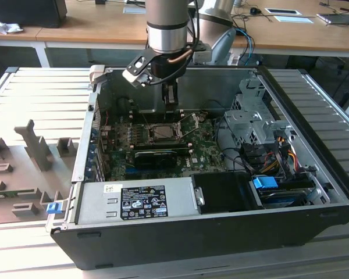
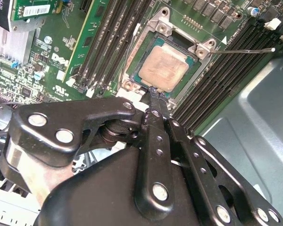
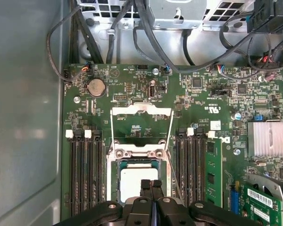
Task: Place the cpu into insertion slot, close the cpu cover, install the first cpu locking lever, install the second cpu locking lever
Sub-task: 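Close the cpu cover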
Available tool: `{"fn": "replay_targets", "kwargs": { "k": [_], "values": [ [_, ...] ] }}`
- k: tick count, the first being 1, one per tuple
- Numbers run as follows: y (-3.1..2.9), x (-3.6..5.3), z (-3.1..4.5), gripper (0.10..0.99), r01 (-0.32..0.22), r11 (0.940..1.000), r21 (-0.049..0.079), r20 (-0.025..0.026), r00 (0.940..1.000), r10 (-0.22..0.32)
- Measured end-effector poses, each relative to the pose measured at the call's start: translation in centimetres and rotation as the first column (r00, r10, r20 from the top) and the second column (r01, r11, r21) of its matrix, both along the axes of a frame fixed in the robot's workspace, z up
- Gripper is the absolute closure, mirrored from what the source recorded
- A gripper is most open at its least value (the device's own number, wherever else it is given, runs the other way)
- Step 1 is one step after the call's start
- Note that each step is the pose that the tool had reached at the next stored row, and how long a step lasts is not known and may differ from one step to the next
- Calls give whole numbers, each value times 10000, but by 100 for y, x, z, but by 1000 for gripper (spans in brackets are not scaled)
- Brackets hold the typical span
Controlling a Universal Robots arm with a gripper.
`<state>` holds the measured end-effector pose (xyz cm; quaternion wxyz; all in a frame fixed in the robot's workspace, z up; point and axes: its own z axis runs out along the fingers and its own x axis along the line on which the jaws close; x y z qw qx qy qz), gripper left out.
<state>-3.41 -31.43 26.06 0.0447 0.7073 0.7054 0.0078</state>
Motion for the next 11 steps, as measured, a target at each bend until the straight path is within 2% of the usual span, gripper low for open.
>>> {"fn": "replay_targets", "kwargs": {
  "k": [5,11],
  "values": [
    [0,50,2,980,0,10000,-2,-36,10000,0],
    [0,166,2,980,-7,10000,-2,-129,9999,7]
  ]
}}
